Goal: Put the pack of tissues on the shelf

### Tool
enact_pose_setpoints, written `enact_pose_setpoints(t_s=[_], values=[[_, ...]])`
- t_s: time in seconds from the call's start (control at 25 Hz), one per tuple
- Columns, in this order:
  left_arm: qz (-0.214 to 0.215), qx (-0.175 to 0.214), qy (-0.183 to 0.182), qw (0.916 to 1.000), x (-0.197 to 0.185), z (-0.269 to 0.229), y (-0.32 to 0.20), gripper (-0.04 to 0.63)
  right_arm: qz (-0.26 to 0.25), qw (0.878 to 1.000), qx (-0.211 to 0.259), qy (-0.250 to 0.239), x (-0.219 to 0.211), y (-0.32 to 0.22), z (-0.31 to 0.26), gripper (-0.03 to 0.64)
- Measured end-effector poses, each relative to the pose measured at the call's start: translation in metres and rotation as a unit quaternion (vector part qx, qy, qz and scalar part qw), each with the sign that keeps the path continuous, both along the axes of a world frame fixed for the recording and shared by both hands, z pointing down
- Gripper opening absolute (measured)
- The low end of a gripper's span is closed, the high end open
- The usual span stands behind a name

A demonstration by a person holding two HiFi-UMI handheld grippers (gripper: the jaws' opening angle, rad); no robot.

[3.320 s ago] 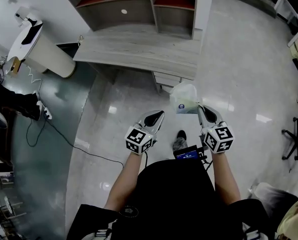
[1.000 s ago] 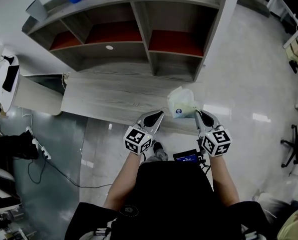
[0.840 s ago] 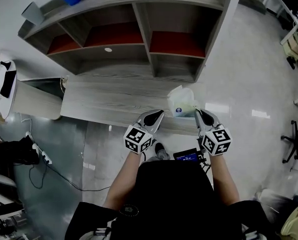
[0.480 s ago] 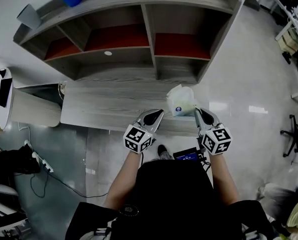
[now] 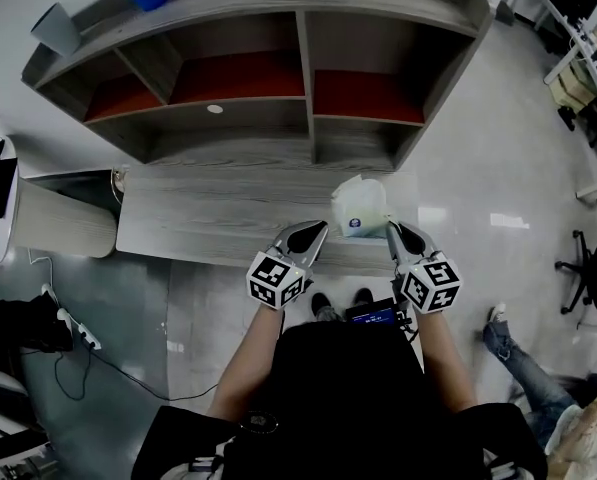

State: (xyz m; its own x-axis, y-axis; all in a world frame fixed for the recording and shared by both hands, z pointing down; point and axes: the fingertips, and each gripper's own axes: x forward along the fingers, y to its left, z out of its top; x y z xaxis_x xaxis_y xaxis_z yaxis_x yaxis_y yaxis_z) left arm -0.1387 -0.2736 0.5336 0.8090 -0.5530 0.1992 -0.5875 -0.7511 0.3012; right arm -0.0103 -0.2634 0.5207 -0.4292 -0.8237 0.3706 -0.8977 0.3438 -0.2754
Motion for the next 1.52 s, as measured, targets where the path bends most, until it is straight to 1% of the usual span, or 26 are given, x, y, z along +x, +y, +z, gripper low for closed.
enact_pose_setpoints(t_s=[0.4, 0.68, 1.0, 1.16, 1.28, 1.4, 1.52], values=[[-0.017, -0.009, -0.003, 0.9998, 0.022, -0.004, -0.003, 0.002, -0.02, 1.0, 0.006, -0.016, 0.013, -0.01, -0.006, 0.005], [-0.02, -0.013, 0.004, 0.9997, 0.042, -0.008, -0.006, 0.002, -0.017, 1.0, 0.005, -0.019, 0.036, -0.013, -0.008, 0.005], [-0.025, -0.019, -0.005, 0.9995, 0.057, -0.005, -0.006, 0.002, -0.026, 0.999, 0.0, -0.028, 0.052, -0.017, -0.003, 0.005], [-0.03, -0.022, -0.008, 0.9993, 0.065, -0.004, -0.006, 0.002, -0.036, 0.999, -0.004, -0.034, 0.058, -0.018, 0.001, 0.005], [-0.035, -0.013, -0.015, 0.9992, 0.073, -0.005, -0.008, 0.002, -0.047, 0.998, -0.008, -0.037, 0.062, -0.022, 0.004, 0.005], [-0.036, -0.011, -0.02, 0.9991, 0.083, -0.003, -0.011, 0.002, -0.064, 0.997, -0.01, -0.037, 0.065, -0.028, 0.009, 0.005], [-0.047, -0.014, -0.023, 0.9985, 0.087, 0.001, -0.015, 0.002, -0.085, 0.996, -0.012, -0.033, 0.065, -0.038, 0.017, 0.005]])
